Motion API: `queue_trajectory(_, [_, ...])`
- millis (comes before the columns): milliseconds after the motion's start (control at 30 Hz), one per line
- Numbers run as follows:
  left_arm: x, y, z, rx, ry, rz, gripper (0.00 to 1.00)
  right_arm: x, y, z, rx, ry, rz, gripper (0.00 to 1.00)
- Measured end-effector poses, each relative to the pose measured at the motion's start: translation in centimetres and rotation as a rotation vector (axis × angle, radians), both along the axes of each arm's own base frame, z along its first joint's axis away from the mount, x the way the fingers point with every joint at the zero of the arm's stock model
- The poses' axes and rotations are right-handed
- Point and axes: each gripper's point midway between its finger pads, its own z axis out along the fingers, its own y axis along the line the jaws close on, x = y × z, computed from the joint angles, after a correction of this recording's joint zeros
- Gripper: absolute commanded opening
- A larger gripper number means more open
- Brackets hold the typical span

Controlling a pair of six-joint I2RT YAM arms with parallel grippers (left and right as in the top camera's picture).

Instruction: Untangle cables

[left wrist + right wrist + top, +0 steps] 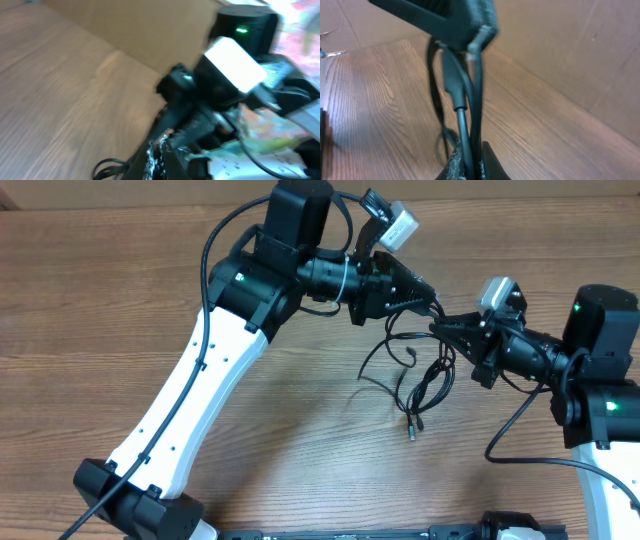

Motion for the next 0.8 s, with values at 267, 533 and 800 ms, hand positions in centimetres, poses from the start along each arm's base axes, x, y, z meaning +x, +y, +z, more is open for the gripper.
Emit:
queue_trajectory(267, [4.7,2.6,-4.0,0.189,0.183,0.361,0.04,-0.3,-0.1,-0.9,0.0,0.056,-0.008,0.04])
queue_trajectory(533, [9.1,8.3,-6.3,0.291,0.242,0.637,0.04,-0.5,0.2,-0.5,0.013,0.045,0.012,0.04])
queue_trajectory(800, [6.4,6.3,-5.3,0.245,0.138,0.396,0.06,0.6,-0.4,-0.2,0.03,0.065,-0.06,0.04])
